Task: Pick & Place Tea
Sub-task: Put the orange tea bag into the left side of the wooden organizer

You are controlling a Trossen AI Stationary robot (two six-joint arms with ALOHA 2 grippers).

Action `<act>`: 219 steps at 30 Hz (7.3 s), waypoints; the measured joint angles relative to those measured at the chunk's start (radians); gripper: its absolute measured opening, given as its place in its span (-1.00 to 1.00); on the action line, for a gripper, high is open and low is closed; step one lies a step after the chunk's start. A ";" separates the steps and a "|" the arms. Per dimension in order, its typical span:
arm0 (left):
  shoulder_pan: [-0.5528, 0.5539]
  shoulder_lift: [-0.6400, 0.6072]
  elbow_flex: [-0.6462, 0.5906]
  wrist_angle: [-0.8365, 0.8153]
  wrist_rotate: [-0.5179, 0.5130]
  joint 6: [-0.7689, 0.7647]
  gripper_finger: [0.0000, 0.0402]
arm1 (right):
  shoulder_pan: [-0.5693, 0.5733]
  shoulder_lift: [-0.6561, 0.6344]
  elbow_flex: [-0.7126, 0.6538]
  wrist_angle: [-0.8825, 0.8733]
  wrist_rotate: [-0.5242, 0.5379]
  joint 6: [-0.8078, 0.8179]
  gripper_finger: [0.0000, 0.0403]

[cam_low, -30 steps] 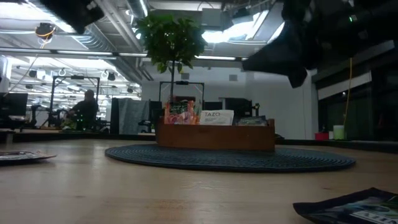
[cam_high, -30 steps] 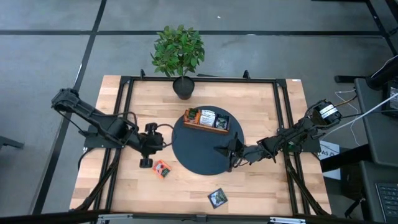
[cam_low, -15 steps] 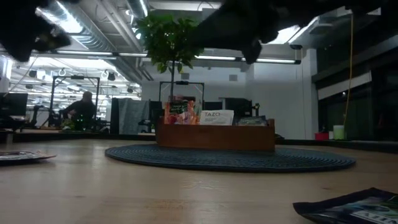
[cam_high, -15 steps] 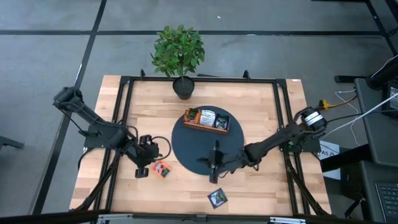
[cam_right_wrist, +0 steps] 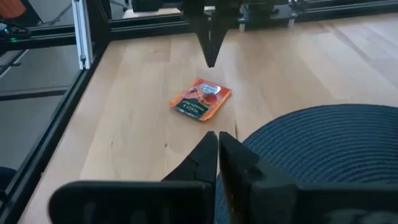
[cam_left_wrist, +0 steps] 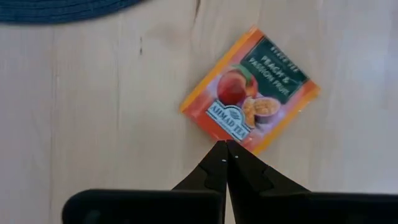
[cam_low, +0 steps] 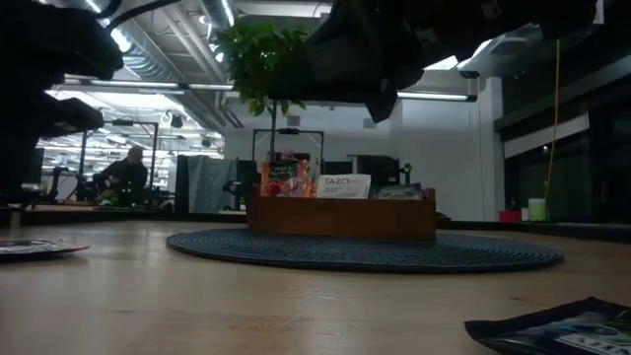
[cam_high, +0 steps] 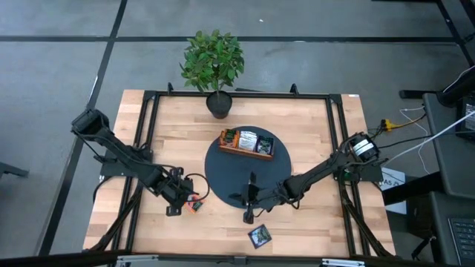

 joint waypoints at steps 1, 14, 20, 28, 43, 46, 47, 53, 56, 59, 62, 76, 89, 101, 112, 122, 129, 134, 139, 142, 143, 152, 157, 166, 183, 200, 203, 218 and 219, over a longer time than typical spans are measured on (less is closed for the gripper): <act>0.002 0.009 0.000 0.001 -0.003 0.000 -0.99 | 0.000 0.000 0.000 0.000 0.000 0.005 -0.90; 0.021 0.098 0.000 0.060 0.017 0.044 -0.99 | 0.000 0.000 0.000 -0.001 0.000 -0.016 -0.90; 0.021 0.098 0.000 0.058 0.016 0.036 -0.99 | 0.000 0.000 0.000 -0.001 0.000 -0.016 -0.90; 0.021 0.132 0.000 0.062 0.011 0.010 -0.99 | 0.000 0.000 0.000 -0.001 0.000 -0.016 -0.90; 0.021 0.169 0.000 0.165 -0.021 -0.079 -0.99 | -0.001 0.000 -0.001 0.014 0.000 0.001 -0.89; 0.021 0.174 -0.001 0.191 -0.054 -0.118 -0.99 | -0.001 -0.001 -0.001 0.023 0.000 0.038 -0.89; 0.021 0.178 -0.001 0.195 -0.065 -0.134 -0.99 | -0.001 -0.001 -0.001 0.021 -0.001 0.066 -0.89; 0.021 0.223 0.002 0.280 -0.099 -0.184 -0.99 | -0.001 -0.001 -0.002 -0.019 -0.019 0.260 -0.89; 0.022 0.258 0.003 0.345 -0.096 -0.182 -0.99 | -0.001 0.010 -0.002 -0.011 -0.036 0.326 -0.89; 0.022 0.278 0.003 0.379 -0.090 -0.171 -0.99 | -0.001 0.038 -0.002 0.000 -0.058 0.415 -0.87; 0.022 0.279 0.002 0.380 -0.089 -0.173 -0.99 | -0.007 0.063 -0.002 0.016 -0.067 0.548 -0.77; 0.020 0.276 0.000 0.415 -0.122 -0.174 -0.99 | -0.013 0.098 -0.002 0.105 -0.091 0.770 0.20; 0.039 0.278 0.000 0.443 -0.147 -0.173 -0.99 | -0.015 0.111 0.004 0.070 -0.024 0.773 0.25; 0.043 0.279 -0.002 0.462 -0.173 -0.159 -0.99 | -0.041 0.223 0.163 -0.097 -0.069 0.770 0.25; 0.047 0.280 -0.002 0.468 -0.200 -0.155 -0.99 | -0.058 0.262 0.232 -0.141 -0.096 0.799 0.19; 0.047 0.280 -0.002 0.478 -0.222 -0.155 -0.99 | -0.061 0.262 0.232 -0.188 -0.098 0.833 -0.18; 0.047 0.279 -0.002 0.501 -0.222 -0.150 -0.99 | -0.068 0.262 0.232 -0.188 -0.097 0.821 -0.47; 0.047 0.278 -0.002 0.503 -0.220 -0.140 -0.99 | -0.067 0.262 0.232 -0.188 -0.097 0.817 -0.77; 0.047 0.278 0.004 0.534 -0.141 -0.073 -0.98 | -0.067 0.262 0.231 -0.191 -0.098 0.785 -0.96; 0.046 0.269 0.039 0.518 -0.116 -0.021 -0.99 | -0.067 0.262 0.231 -0.189 -0.096 0.765 -0.98; 0.046 0.260 0.054 0.504 -0.109 -0.003 -0.99 | -0.068 0.262 0.231 -0.189 -0.096 0.762 -0.98; 0.044 0.082 0.136 0.327 -0.108 0.124 -0.99 | -0.068 0.207 0.231 -0.245 -0.113 0.665 -0.99; 0.039 -0.033 0.136 0.307 -0.115 0.207 -0.95 | -0.067 0.133 0.231 -0.351 -0.114 0.578 -0.99; 0.072 -0.105 0.135 0.327 -0.301 0.309 -0.78 | -0.067 0.013 0.231 -0.573 -0.123 0.350 -0.99; 0.198 -0.003 0.135 0.576 -0.228 0.433 -0.22 | -0.071 -0.096 0.231 -0.723 -0.065 0.036 -1.00; 0.274 0.093 0.135 0.609 -0.187 0.508 -0.13 | -0.113 -0.095 0.276 -0.732 -0.071 -0.048 -1.00; 0.285 0.093 0.135 0.611 -0.186 0.508 -0.13 | -0.113 -0.095 0.277 -0.740 -0.082 -0.044 -1.00; 0.297 0.093 0.135 0.610 -0.094 0.511 -0.28 | -0.138 -0.095 0.277 -0.734 -0.088 -0.044 -1.00; 0.297 0.093 0.135 0.610 -0.094 0.521 -0.31 | -0.139 -0.095 0.277 -0.734 -0.089 -0.045 -1.00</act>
